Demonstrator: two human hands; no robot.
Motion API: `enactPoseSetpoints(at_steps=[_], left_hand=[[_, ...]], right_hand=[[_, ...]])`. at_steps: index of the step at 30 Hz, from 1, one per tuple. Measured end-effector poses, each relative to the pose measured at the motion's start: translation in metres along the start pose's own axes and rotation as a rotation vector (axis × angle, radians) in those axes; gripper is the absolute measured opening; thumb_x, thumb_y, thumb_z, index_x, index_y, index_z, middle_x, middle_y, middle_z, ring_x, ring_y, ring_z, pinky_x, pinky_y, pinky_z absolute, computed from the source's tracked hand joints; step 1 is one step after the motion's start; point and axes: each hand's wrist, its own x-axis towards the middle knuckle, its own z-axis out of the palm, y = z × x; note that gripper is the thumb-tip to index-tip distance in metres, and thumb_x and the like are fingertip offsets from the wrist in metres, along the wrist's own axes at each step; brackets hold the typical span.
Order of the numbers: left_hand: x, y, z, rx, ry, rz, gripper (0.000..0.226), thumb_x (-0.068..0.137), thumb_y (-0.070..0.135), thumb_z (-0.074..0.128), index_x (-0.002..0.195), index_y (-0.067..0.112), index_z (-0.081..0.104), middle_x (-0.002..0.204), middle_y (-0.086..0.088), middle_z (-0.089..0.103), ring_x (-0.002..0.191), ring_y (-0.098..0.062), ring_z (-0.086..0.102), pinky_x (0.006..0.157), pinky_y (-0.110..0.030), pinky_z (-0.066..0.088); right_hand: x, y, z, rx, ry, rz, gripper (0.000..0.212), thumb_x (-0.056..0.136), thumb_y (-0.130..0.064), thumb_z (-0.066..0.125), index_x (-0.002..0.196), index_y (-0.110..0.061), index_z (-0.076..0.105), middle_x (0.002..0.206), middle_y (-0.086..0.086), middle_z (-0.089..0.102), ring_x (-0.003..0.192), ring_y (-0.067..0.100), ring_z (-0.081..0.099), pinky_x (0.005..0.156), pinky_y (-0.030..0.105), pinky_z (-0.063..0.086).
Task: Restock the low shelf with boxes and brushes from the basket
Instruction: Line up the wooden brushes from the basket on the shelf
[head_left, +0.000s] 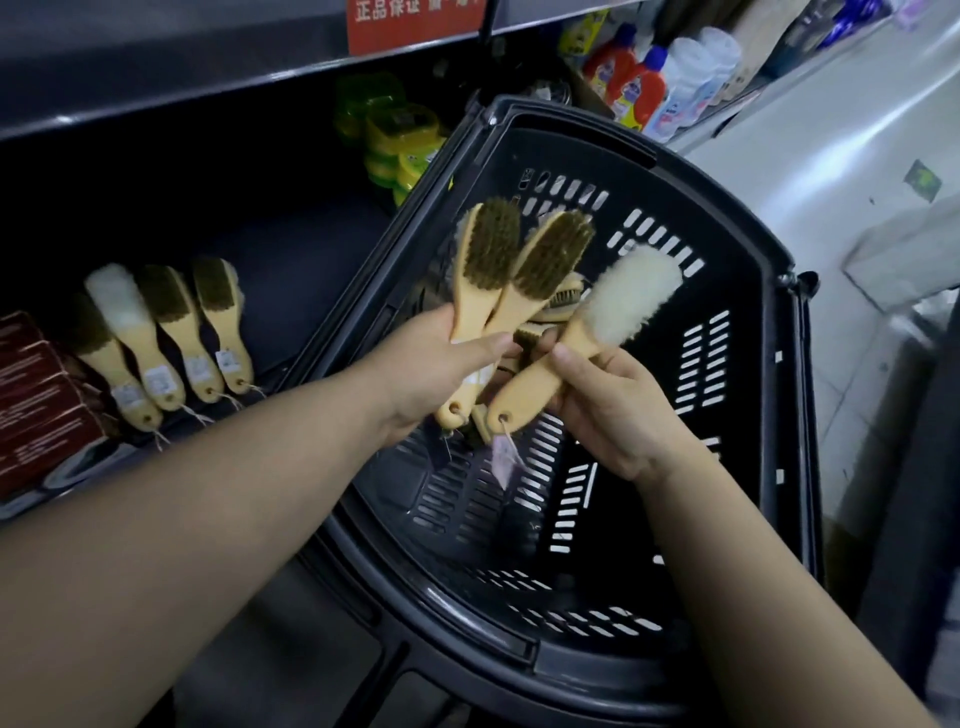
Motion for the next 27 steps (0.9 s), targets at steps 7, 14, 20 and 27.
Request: enactPoseSetpoints(at_steps=[7, 14, 20, 27], left_hand=[[0.003, -0.002, -0.001, 0.009, 0.045, 0.014, 0.028, 0.094, 0.013, 0.053, 0.122, 0.016, 0.053, 0.109, -0.003, 0.066, 0.094, -0.013, 0.064, 0.085, -0.037, 0.054], [0.004, 0.0, 0.0, -0.068, 0.014, -0.032, 0.022, 0.097, 0.016, 0.048, 0.115, 0.027, 0.051, 0.117, -0.004, 0.065, 0.105, -0.02, 0.063, 0.085, -0.036, 0.052], [0.004, -0.002, 0.0, 0.059, 0.047, -0.03, 0.035, 0.097, 0.013, 0.048, 0.131, 0.017, 0.044, 0.119, -0.005, 0.063, 0.099, -0.016, 0.063, 0.085, -0.036, 0.053], [0.003, 0.0, 0.0, 0.01, 0.067, -0.069, 0.028, 0.097, 0.019, 0.049, 0.124, 0.015, 0.054, 0.115, -0.012, 0.066, 0.108, -0.03, 0.061, 0.094, -0.05, 0.049]], right_hand=[[0.009, 0.002, 0.002, -0.15, 0.282, -0.005, 0.02, 0.086, -0.015, 0.042, 0.094, -0.015, 0.06, 0.081, 0.002, 0.071, 0.061, 0.012, 0.057, 0.057, 0.025, 0.042], [0.006, 0.01, 0.017, -0.424, 0.21, 0.059, 0.027, 0.086, -0.031, 0.058, 0.108, -0.015, 0.056, 0.081, -0.006, 0.071, 0.072, 0.009, 0.066, 0.063, 0.024, 0.051], [0.008, 0.006, 0.02, -0.737, 0.485, 0.0, 0.024, 0.086, -0.013, 0.053, 0.108, -0.015, 0.046, 0.085, -0.001, 0.064, 0.074, -0.001, 0.062, 0.07, 0.025, 0.053], [0.005, 0.001, 0.04, -0.649, 0.136, -0.076, 0.026, 0.098, -0.014, 0.031, 0.122, -0.008, 0.039, 0.086, -0.016, 0.047, 0.07, -0.018, 0.051, 0.064, 0.003, 0.04]])
